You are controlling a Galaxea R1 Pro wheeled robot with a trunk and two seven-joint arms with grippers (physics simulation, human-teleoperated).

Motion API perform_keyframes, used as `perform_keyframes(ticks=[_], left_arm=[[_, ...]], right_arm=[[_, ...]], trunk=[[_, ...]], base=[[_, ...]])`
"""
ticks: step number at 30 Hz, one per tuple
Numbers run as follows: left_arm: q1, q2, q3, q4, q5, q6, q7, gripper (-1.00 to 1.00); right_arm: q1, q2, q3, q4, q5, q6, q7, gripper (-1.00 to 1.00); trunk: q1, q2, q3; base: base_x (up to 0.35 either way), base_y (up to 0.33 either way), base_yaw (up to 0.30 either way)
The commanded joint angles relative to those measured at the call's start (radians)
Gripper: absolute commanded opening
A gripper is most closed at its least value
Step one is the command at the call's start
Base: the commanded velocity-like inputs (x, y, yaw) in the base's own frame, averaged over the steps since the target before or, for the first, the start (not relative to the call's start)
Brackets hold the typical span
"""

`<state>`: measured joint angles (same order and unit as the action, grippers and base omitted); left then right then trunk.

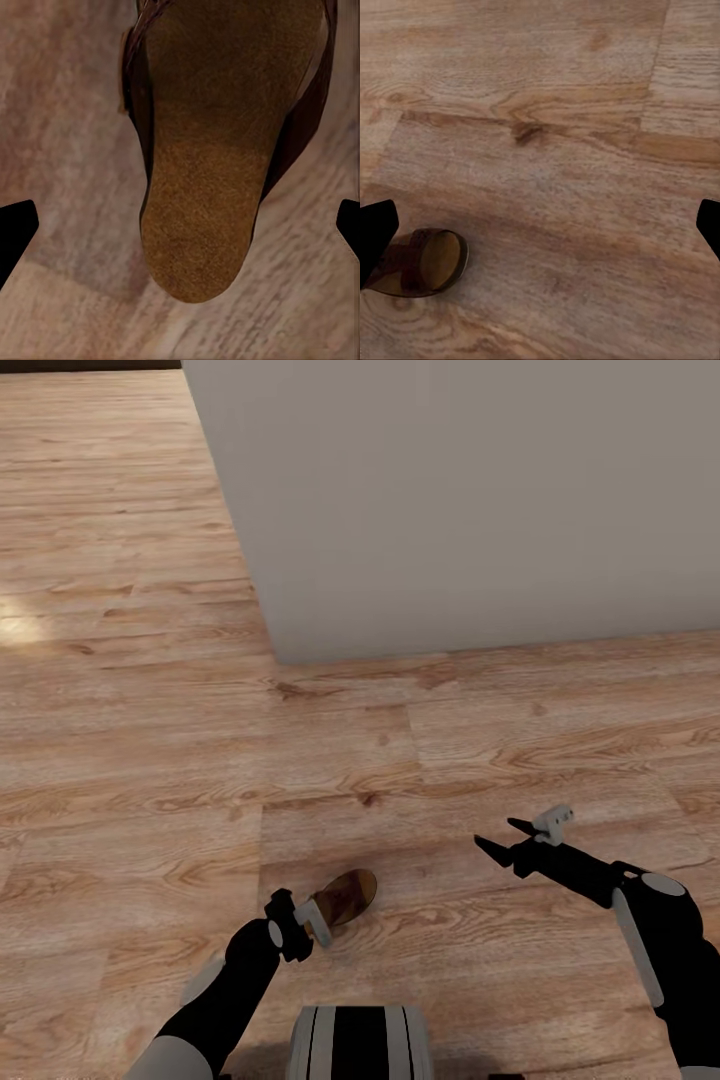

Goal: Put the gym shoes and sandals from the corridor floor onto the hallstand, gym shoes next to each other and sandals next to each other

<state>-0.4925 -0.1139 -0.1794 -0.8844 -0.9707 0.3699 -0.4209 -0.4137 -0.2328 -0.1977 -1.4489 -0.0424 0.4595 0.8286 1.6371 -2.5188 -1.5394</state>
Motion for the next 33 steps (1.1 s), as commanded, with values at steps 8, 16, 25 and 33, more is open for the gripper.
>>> perform_keyframes(ticks=[8,16,25,33], left_arm=[[-0.001,-0.001,-0.001,-0.002,-0.007,0.003,-0.006,1.00],[-0.001,-0.001,-0.002,-0.004,-0.008,0.003,-0.006,1.00],[-0.001,0.001,-0.003,-0.004,-0.009,0.004,-0.002,1.00],[0.012,0.004,-0.005,-0.001,-0.007,0.000,0.092,1.00]], right_arm=[[0.000,0.000,-0.016,0.000,-0.013,0.008,0.003,1.00],[0.000,0.000,-0.020,-0.001,-0.014,0.008,0.003,1.00],[0.000,0.000,-0.020,-0.001,-0.014,0.008,0.003,1.00],[0.000,-0.001,-0.020,0.000,-0.014,0.008,0.004,1.00]], trunk=[[0.002,-0.001,-0.024],[0.002,-0.001,-0.030],[0.002,-0.001,-0.032],[0.002,-0.001,-0.042]], base=[[0.000,0.000,0.000],[0.000,0.000,0.000],[0.000,0.000,0.000],[0.000,0.000,0.000]])
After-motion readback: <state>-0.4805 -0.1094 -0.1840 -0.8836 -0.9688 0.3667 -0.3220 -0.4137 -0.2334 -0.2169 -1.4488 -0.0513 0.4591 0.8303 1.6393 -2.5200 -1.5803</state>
